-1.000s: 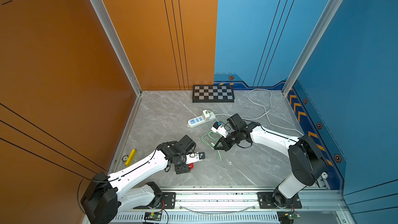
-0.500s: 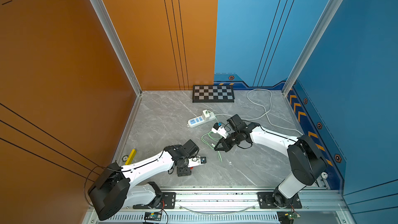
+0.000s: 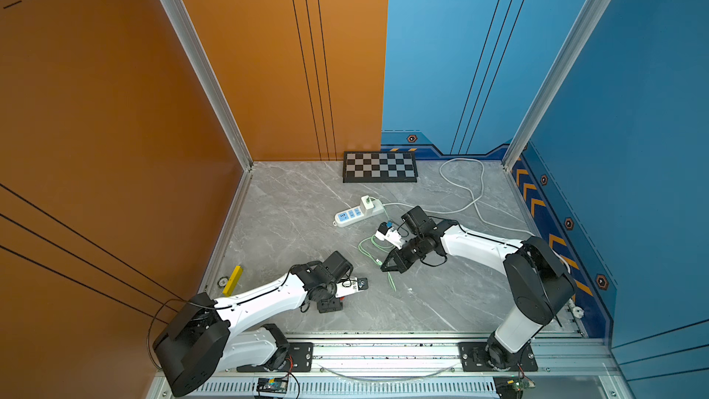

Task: Charge the electric shaver
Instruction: Pick up the electric shaver from the center of the board.

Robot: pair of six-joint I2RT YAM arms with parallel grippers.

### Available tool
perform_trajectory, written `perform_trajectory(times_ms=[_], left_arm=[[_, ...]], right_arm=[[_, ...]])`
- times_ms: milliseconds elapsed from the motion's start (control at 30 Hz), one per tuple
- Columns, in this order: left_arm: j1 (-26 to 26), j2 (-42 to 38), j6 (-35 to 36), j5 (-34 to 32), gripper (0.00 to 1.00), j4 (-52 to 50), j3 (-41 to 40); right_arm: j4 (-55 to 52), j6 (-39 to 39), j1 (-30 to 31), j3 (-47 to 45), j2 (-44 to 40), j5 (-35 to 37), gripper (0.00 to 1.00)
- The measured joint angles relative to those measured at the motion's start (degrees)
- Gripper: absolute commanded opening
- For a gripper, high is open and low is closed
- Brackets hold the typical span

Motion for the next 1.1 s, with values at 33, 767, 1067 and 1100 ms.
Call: perform_trajectory(times_ms=[33,767,1067,1100], left_arm=[[0.0,0.0,-0.13,0.04,0.77,0.04,-0.09],[8.15,3.58,-7.65,15.45,0.81,-12.11,7.82],[9.33,8.09,-7.45,15.61,0.81,-12.55,7.82],[9.84,8.57,-7.45,15.58,0.81,-12.55,7.87]], right_arm=[[0.0,0.0,0.0,0.0,0.0,0.0,0.0],[0.0,2.56,0.79,-0.09,0.0,-0.04,0.0],[0.39,3.69,1.03,-2.01,-0.15,-0.24,0.0],[0.44,3.74,1.03,-2.29,-0.17,-0.26,0.0]])
